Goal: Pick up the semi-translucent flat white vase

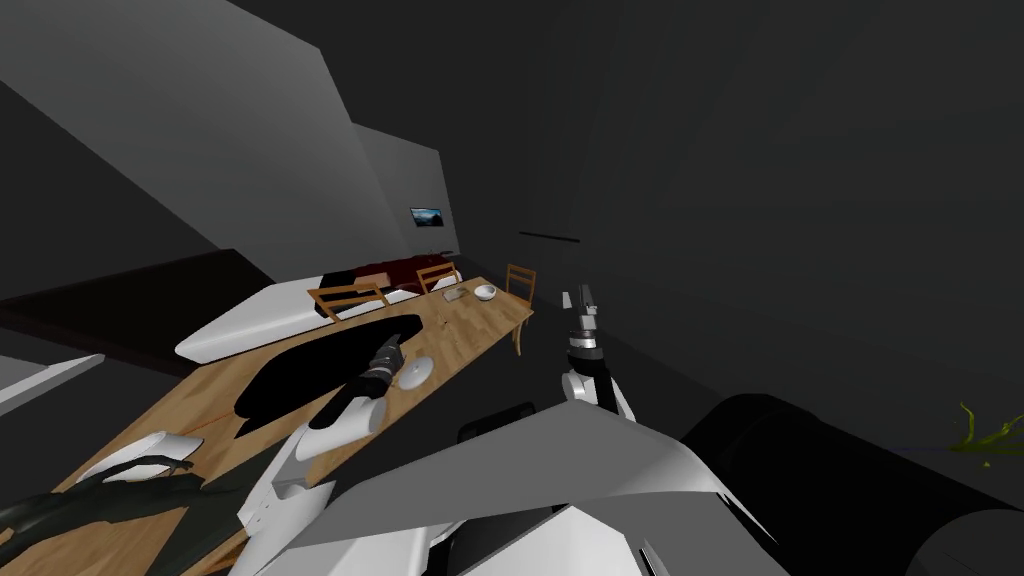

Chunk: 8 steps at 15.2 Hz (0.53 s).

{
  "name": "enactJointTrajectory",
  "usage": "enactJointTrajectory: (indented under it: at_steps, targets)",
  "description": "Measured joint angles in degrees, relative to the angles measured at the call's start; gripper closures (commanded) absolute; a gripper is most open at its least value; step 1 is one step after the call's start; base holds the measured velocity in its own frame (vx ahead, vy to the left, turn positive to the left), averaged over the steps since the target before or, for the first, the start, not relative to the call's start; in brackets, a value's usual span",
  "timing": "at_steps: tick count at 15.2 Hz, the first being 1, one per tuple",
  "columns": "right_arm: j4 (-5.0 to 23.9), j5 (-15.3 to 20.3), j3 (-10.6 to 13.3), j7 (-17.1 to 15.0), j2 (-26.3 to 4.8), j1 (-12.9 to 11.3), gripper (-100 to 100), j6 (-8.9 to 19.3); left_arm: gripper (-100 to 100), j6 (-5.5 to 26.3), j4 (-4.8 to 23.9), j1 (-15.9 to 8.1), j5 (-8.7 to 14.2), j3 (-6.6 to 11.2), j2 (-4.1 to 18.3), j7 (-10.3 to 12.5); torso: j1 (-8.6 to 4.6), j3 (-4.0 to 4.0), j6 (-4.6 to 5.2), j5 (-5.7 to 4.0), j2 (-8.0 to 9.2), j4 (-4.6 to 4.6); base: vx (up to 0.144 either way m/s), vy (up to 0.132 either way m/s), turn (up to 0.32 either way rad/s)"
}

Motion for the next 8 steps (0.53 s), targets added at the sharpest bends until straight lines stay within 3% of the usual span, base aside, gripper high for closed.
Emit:
enactJointTrajectory:
  at_steps: [8]
  targets:
    - [0.00,0.00,0.00,0.00,0.00,0.00,0,0.00,-100,8.81,3.69,-2.89,0.45,1.59,1.05,2.06,-0.01,0.01,-0.02,0.00,0.01,0.00,0.013,0.000,-0.061]
